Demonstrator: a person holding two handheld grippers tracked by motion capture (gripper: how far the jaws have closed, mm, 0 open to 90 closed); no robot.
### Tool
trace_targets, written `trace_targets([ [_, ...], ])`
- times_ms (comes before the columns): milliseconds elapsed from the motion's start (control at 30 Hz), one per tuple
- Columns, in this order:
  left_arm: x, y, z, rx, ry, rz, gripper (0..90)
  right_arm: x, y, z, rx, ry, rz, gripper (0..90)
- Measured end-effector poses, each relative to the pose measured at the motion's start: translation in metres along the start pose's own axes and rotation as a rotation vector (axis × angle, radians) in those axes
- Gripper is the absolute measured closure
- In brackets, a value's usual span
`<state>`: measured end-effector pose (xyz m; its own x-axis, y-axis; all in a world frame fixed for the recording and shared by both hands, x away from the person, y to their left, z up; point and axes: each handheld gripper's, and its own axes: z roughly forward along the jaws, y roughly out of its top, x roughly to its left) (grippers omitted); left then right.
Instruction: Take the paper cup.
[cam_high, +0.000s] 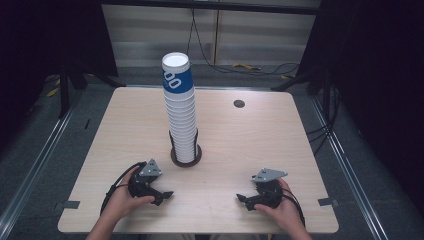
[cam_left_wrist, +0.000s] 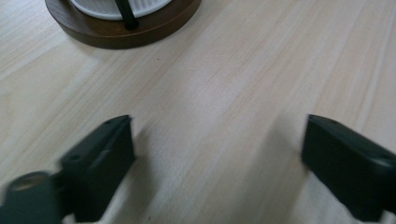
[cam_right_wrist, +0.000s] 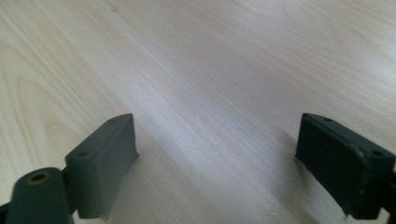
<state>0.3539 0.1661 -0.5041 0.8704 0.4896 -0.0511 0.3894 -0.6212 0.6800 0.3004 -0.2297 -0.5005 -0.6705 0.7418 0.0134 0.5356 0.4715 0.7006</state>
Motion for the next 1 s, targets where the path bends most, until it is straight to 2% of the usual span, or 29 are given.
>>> trace_targets([
  [33, 0.0, 0.0, 0.0, 0.0, 0.0, 0.0, 19.5, 0.0, 0.0, 0.0, 0.0, 0.0, 0.0, 12.9],
  [67, 0.002, 0.002, -0.004, 0.009, -0.021, -0.005, 19.5, 0.0, 0.001, 0.0, 0.005, 0.006, 0.006, 13.0],
  [100, 0.003, 0.004, -0.008, 0.04, -0.026, -0.002, 17.9, 0.001, 0.004, 0.0, 0.022, 0.007, -0.012, 13.0],
  [133, 0.004, 0.005, -0.011, 0.039, -0.017, -0.005, 16.1, 0.001, 0.005, -0.001, 0.032, -0.01, -0.034, 13.0],
  [167, 0.004, 0.006, -0.014, 0.034, -0.019, -0.003, 16.3, 0.002, 0.007, 0.0, 0.037, -0.004, -0.039, 13.0],
  [333, 0.009, 0.017, -0.034, -0.011, -0.02, -0.04, 16.1, 0.003, 0.019, -0.005, 0.022, 0.034, -0.029, 13.7],
  [467, 0.015, 0.025, -0.043, -0.078, -0.052, -0.103, 16.1, 0.002, 0.034, -0.008, -0.014, 0.06, -0.029, 13.7],
  [500, 0.016, 0.027, -0.044, -0.085, -0.049, -0.106, 16.0, 0.001, 0.04, -0.009, -0.039, 0.089, -0.029, 13.4],
  [600, 0.018, 0.033, -0.049, -0.067, -0.037, -0.082, 16.0, 0.003, 0.053, -0.01, -0.03, 0.074, -0.056, 13.3],
  [633, 0.019, 0.036, -0.05, -0.073, -0.05, -0.102, 16.0, 0.004, 0.058, -0.01, -0.025, 0.079, -0.059, 13.3],
  [700, 0.02, 0.041, -0.053, -0.066, -0.052, -0.094, 16.0, 0.005, 0.067, -0.01, -0.025, 0.078, -0.065, 13.3],
  [800, 0.019, 0.048, -0.057, -0.057, -0.059, -0.108, 16.0, 0.005, 0.079, -0.01, -0.031, 0.079, -0.088, 13.3],
  [867, 0.02, 0.051, -0.058, -0.06, -0.064, -0.102, 16.1, 0.005, 0.082, -0.01, -0.03, 0.08, -0.086, 13.2],
  [900, 0.02, 0.055, -0.061, -0.069, -0.068, -0.108, 16.0, 0.005, 0.088, -0.01, -0.037, 0.095, -0.083, 13.2],
  [933, 0.021, 0.057, -0.063, -0.057, -0.068, -0.111, 16.0, 0.005, 0.09, -0.01, -0.04, 0.094, -0.084, 13.2],
  [1000, 0.022, 0.061, -0.066, -0.063, -0.071, -0.126, 16.0, 0.003, 0.095, -0.01, -0.044, 0.104, -0.067, 13.2],
])
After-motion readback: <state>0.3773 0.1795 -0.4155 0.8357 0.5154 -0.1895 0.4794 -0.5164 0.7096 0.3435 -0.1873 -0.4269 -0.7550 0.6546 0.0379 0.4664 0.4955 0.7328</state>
